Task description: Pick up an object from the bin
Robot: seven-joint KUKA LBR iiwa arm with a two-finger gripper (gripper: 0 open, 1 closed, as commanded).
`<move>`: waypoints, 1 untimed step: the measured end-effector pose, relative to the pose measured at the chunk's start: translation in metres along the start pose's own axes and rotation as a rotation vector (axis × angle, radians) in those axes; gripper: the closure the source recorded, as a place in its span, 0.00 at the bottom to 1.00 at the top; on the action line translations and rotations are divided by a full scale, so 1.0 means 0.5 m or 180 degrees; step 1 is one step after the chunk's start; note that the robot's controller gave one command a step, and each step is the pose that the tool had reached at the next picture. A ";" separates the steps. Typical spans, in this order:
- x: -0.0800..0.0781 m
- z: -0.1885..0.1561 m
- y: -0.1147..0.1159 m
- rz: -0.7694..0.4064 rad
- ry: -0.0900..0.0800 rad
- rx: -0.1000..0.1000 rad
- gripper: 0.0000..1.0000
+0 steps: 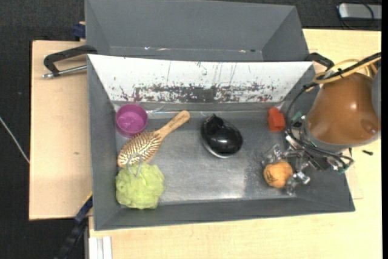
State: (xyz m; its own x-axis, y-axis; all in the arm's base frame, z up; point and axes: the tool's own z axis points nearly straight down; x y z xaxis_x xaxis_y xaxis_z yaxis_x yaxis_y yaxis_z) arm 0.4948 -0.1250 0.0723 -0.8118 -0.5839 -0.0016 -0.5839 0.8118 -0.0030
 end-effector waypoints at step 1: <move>0.000 0.000 0.000 -0.0001 0.0000 0.0000 1.00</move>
Offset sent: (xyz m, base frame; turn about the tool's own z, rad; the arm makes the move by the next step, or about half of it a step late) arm 0.0001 0.0000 0.0378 0.0000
